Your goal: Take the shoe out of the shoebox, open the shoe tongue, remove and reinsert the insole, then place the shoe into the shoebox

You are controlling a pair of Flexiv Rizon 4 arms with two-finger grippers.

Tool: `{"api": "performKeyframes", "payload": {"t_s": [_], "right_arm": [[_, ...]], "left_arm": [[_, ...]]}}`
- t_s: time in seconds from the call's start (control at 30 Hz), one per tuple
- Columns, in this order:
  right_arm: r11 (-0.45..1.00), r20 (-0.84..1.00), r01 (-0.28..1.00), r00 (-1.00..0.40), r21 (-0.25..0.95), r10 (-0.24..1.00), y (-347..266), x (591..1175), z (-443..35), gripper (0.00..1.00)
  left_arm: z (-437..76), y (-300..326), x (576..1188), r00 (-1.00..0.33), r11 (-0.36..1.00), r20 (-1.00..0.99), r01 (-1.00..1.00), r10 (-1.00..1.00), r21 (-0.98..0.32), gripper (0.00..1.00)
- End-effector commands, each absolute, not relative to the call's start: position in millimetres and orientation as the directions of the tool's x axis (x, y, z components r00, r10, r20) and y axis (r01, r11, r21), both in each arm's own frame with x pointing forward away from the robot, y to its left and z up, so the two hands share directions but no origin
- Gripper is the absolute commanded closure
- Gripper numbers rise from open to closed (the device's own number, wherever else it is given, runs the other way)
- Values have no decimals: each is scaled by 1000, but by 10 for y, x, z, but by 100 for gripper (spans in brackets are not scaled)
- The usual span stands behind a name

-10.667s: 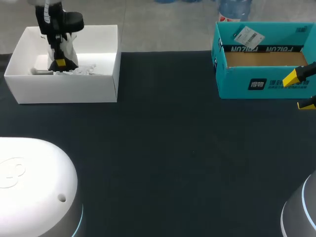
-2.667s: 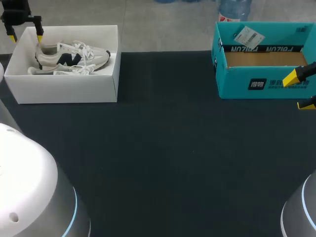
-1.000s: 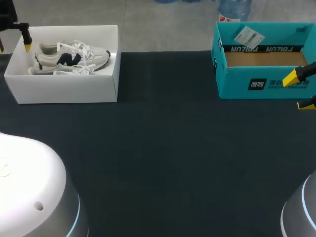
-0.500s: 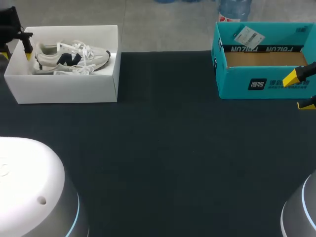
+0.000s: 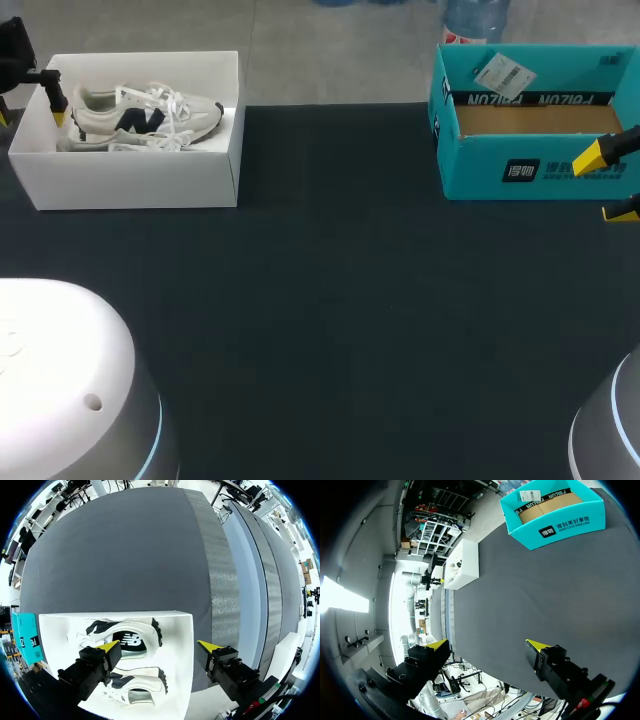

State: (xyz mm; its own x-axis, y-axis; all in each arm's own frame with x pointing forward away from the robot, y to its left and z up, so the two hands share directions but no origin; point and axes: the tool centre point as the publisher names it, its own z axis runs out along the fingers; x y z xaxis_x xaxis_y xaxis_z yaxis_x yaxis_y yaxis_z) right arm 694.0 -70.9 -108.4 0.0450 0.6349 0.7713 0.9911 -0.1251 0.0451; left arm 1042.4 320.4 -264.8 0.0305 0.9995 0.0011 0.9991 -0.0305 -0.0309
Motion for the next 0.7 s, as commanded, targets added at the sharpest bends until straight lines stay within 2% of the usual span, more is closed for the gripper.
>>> {"api": "performKeyframes", "payload": {"t_s": [0.03, 0.1, 0.17, 0.2, 0.3, 0.5, 0.7], "right_arm": [[-126, 771, 991, 46, 45, 636, -707, 6938, -1088, 0], [-126, 771, 991, 46, 45, 636, -707, 6938, -1088, 0], [-126, 771, 991, 46, 45, 636, -707, 6938, -1088, 0], [-126, 771, 991, 46, 45, 636, -707, 6938, -1088, 0], [-126, 771, 991, 46, 45, 636, -707, 6938, -1088, 0], [-126, 771, 991, 46, 45, 636, -707, 6938, -1088, 0], [-126, 771, 991, 46, 45, 636, -707, 6938, -1088, 0]], "left_arm": [[-2680, 3159, 10396, 29, -29, 4, 1000, 1000, -12, 0], [-2696, 3141, 10422, 30, -30, -8, 1000, 1000, -8, 0], [-2714, 3123, 10448, 35, -35, -10, 999, 999, -3, 30], [-2730, 3112, 10464, 40, -40, -11, 999, 999, -1, 39], [-2801, 3088, 10529, 38, -38, -5, 999, 999, -9, 49], [-2937, 3088, 10621, 21, -21, 8, 1000, 1000, -20, 58], [-3065, 3134, 10680, 37, -37, 1, 999, 999, -28, 56]]}}
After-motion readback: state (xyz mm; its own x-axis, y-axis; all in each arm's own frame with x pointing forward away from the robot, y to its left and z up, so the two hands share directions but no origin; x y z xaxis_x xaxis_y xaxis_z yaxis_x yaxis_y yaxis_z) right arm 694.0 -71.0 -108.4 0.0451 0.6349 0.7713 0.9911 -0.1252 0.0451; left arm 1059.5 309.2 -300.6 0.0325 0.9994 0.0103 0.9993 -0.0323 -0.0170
